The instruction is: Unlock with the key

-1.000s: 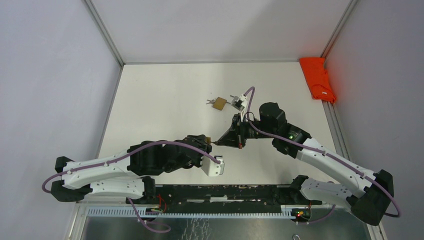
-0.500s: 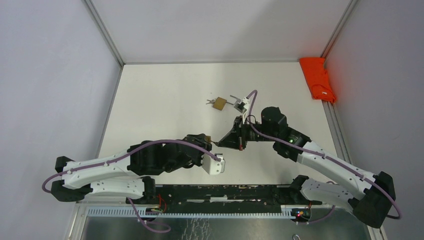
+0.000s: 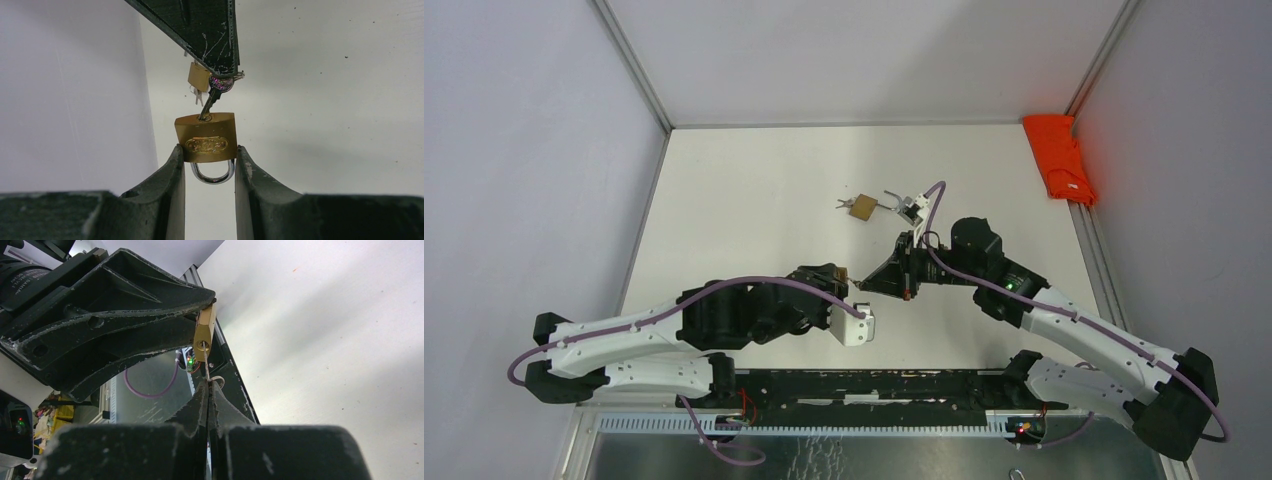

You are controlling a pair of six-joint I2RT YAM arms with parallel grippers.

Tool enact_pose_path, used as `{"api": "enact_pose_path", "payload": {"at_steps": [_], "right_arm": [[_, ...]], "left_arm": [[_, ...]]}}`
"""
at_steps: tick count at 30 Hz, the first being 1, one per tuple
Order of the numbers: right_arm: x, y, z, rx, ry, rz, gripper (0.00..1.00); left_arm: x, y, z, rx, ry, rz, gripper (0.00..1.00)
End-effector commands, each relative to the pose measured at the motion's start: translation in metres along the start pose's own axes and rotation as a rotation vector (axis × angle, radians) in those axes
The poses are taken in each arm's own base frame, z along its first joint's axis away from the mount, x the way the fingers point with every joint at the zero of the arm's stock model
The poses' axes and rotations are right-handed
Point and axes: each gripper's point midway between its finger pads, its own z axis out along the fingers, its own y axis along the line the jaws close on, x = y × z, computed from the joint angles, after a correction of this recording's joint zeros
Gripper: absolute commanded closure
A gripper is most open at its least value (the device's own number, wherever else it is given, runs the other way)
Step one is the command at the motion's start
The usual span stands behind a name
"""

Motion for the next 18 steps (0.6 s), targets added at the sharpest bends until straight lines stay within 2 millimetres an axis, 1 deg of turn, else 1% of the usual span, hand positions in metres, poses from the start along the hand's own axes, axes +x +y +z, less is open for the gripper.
{"api": "enact_pose_path", "payload": {"at_steps": [1, 8, 11, 18], "right_arm": [[-0.0331, 0.0193, -0.0023, -0.026, -0.085, -0.069, 1.00], [-0.0396, 0.0238, -0.0024, -0.032, -0.093, -0.079, 1.00], [-0.0422, 0.0258, -0.0020, -0.037, -0.094, -0.082, 1.00], [-0.0378, 0.0224, 0.0009, -0.040, -0.089, -0.065, 1.00]], "left_arm": [[-0.0204, 0.0155, -0.0063, -0.053, -0.085, -0.075, 0.98], [-0.0177, 0.0115, -0.0042, -0.044, -0.075, -0.065, 0.98], [-0.0182, 0.0127, -0.0043, -0.048, -0.078, -0.070, 0.98], [-0.0197, 0.0141, -0.0048, -0.053, -0.082, -0.072, 0.98]]}}
